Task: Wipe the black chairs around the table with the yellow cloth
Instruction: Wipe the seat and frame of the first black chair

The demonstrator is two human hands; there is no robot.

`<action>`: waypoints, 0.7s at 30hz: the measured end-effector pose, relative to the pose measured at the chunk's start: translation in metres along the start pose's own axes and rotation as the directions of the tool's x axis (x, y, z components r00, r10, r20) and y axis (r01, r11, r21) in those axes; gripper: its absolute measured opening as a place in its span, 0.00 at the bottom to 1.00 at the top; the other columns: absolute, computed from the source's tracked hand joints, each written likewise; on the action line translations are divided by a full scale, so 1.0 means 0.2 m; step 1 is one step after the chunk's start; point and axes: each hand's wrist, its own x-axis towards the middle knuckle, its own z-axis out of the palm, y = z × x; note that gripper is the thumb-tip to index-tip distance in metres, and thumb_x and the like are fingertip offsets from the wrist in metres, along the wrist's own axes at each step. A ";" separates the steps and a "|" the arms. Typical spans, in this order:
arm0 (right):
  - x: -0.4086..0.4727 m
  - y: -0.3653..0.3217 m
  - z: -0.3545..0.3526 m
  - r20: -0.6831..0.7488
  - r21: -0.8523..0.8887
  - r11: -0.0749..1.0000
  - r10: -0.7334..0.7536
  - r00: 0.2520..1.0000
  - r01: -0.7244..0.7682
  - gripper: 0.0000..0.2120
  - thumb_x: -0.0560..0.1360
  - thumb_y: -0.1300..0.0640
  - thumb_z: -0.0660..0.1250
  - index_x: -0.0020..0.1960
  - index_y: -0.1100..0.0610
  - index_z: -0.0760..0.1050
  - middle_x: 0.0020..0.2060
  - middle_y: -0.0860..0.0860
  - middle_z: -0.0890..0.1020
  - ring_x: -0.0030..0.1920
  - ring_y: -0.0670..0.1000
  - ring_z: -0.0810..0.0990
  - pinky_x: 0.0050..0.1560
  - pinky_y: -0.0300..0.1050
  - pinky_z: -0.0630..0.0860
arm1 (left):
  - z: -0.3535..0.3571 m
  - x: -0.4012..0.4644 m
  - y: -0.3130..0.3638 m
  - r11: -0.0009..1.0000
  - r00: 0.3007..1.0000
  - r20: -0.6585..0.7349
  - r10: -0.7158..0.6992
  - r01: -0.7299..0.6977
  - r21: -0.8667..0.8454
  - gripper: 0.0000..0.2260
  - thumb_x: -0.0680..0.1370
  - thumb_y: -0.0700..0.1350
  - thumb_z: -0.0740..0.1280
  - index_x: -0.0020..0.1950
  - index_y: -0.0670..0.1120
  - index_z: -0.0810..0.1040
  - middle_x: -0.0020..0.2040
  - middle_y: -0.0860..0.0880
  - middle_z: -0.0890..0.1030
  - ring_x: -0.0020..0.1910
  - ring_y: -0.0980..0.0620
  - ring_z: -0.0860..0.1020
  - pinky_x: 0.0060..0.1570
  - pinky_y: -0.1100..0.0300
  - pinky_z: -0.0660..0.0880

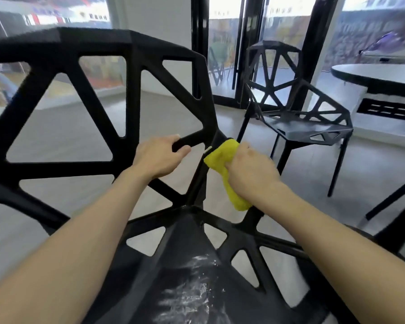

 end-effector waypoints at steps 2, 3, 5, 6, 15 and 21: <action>0.14 -0.01 -0.03 0.052 0.138 0.989 -0.057 0.997 0.050 0.17 0.88 0.51 0.59 0.67 0.64 0.73 0.63 0.61 0.77 0.63 0.64 0.79 0.53 0.52 0.74 | 0.02 0.02 -0.04 0.999 0.999 -0.035 -0.003 0.005 0.048 0.13 0.85 0.65 0.58 0.52 0.58 0.73 0.41 0.56 0.78 0.49 0.45 0.79 0.44 0.51 0.68; 0.22 -0.01 -0.05 0.096 0.216 0.974 -0.088 0.991 0.066 0.20 0.88 0.49 0.58 0.68 0.65 0.74 0.66 0.62 0.77 0.65 0.64 0.78 0.56 0.51 0.72 | 0.02 0.03 -0.06 0.997 0.999 -0.040 -0.009 0.012 0.073 0.14 0.86 0.65 0.58 0.55 0.58 0.74 0.43 0.54 0.79 0.52 0.44 0.80 0.45 0.50 0.69; 0.33 -0.01 -0.09 0.152 0.365 0.929 -0.120 0.981 0.057 0.24 0.88 0.45 0.57 0.70 0.64 0.75 0.67 0.61 0.78 0.67 0.62 0.77 0.56 0.48 0.69 | 0.01 0.08 -0.08 0.995 0.999 -0.006 -0.032 0.032 0.092 0.15 0.86 0.65 0.57 0.60 0.58 0.75 0.48 0.52 0.80 0.57 0.43 0.80 0.48 0.50 0.69; 0.36 -0.02 -0.08 0.129 0.403 0.912 -0.131 0.983 0.068 0.24 0.88 0.43 0.57 0.69 0.63 0.75 0.67 0.61 0.79 0.66 0.62 0.77 0.56 0.48 0.69 | -0.01 0.10 -0.10 0.996 0.999 0.025 -0.046 0.043 0.084 0.14 0.86 0.65 0.57 0.61 0.58 0.75 0.49 0.53 0.79 0.58 0.43 0.79 0.49 0.50 0.69; -0.15 0.26 0.14 -0.024 -0.036 0.999 0.035 0.999 -0.036 0.27 0.86 0.36 0.51 0.67 0.58 0.69 0.60 0.59 0.78 0.62 0.62 0.77 0.56 0.56 0.75 | 0.02 0.12 -0.13 0.993 0.999 -0.007 -0.036 0.037 0.109 0.14 0.86 0.65 0.56 0.57 0.58 0.73 0.41 0.55 0.78 0.46 0.47 0.77 0.44 0.50 0.70; 0.31 -0.01 0.07 0.003 0.313 0.950 -0.008 1.000 0.007 0.22 0.89 0.45 0.51 0.65 0.62 0.73 0.61 0.61 0.79 0.62 0.65 0.79 0.52 0.53 0.70 | 0.05 0.12 -0.12 0.990 0.997 -0.064 -0.031 0.039 0.135 0.14 0.86 0.64 0.58 0.53 0.55 0.73 0.39 0.54 0.77 0.44 0.44 0.78 0.44 0.50 0.71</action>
